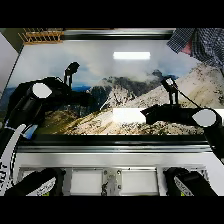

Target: Fold the clothes and pants, and hang the long-sleeved shirts on hangers.

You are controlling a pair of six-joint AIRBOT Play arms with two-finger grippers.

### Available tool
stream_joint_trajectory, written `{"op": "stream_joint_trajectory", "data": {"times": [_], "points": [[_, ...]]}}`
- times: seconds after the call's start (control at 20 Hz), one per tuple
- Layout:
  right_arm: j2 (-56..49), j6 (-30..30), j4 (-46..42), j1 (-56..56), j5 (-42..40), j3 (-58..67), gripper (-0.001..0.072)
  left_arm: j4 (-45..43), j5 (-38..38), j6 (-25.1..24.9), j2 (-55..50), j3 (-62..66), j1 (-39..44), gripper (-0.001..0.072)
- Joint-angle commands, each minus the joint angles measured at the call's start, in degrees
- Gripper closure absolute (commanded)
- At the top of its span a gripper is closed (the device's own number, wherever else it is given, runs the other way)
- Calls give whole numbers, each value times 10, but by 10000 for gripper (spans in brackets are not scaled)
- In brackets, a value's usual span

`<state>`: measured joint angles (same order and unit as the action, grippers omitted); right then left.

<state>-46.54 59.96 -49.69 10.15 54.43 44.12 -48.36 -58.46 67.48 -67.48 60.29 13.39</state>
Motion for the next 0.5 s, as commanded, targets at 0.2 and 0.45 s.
{"op": "stream_joint_trajectory", "data": {"times": [0.2, 0.45], "points": [[0, 0, 0, 0, 0, 0, 675, 0, 0, 0, 0, 0, 0, 698], [0, 0, 0, 0, 0, 0, 675, -361, 103, 21, -16, 76, -103, 10]]}}
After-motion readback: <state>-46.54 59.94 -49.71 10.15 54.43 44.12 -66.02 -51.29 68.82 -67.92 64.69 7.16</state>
